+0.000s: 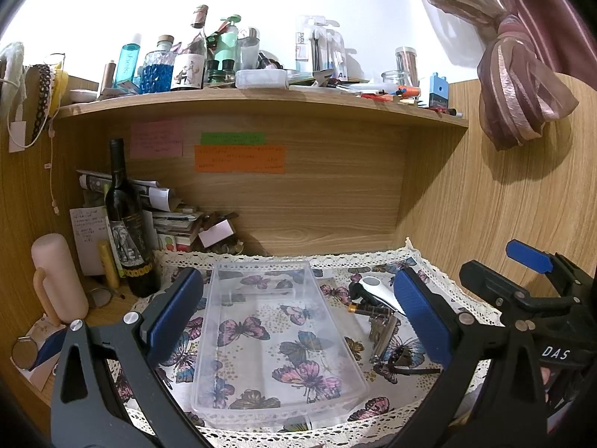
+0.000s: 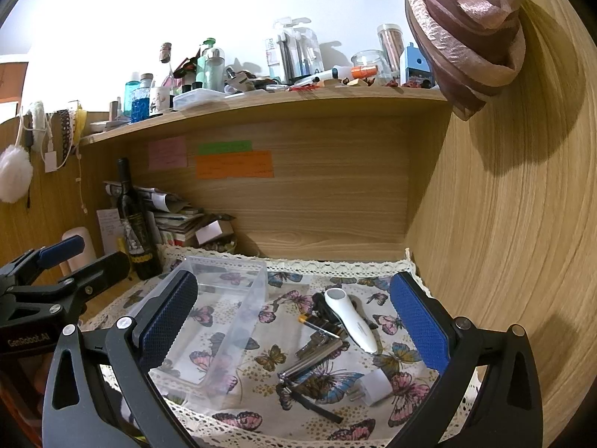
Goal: Organize rigid objects
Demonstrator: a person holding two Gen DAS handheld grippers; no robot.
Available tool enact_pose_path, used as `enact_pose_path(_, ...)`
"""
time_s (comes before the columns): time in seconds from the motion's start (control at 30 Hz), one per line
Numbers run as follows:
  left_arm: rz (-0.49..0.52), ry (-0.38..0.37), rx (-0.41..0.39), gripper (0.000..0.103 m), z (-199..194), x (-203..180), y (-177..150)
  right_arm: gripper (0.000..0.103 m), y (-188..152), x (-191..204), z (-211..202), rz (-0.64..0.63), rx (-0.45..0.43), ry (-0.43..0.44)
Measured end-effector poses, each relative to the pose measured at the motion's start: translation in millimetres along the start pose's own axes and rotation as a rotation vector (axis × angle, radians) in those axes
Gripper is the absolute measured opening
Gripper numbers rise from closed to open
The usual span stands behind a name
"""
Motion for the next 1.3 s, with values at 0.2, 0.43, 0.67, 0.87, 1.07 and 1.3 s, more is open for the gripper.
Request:
enact_pose_path(0.2, 0.002, 0.0, -0.003, 0.103, -0.2, -1.0, 1.1, 0.103, 1.8, 2.8, -0.8, -0.005, -0.001, 0.0)
enact_pose_path(0.43, 0.003, 0.0, -0.003, 0.103, -0.3, -2.1, 1.1, 0.103, 1.5, 3.0, -1.3, -0.005, -0.002, 0.0)
enact_pose_path(0.67, -0.003, -0.002, 0.006, 0.103, 0.9, -2.7, -0.9, 0.103, 1.7, 5.1, -1.4, -0.009, 0.0, 0.001)
enact_pose_path(0.87, -0.015, -0.016, 0.033, 0.103, 8.2, 3.6, -8.1, 0.103, -1.6, 7.1, 9.6, -0.012, 0.032, 0.005)
enact_pose_path(1.07, -0.054, -0.044, 0.089, 0.1, 25.0, 23.8, -18.1, 0.103, -10.2, 3.1, 28.6, -0.015, 0.08, 0.029)
enact_pose_path(1.3, -0.123, -0.007, 0.219, 0.072, 55.6, 68.4, -33.0, 0.091, -20.1, -4.2, 55.4, -0.032, 0.156, 0.0)
Point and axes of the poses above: each gripper's, at about its wrist camera, not at the fingertips, and z roughly the way its jaws point, x to its left, y to its top, the point moved 5 cm from there along z, roughly the way its jaws point, and after that the axes turned 4 degrees about -y, right-handed, at the moved point
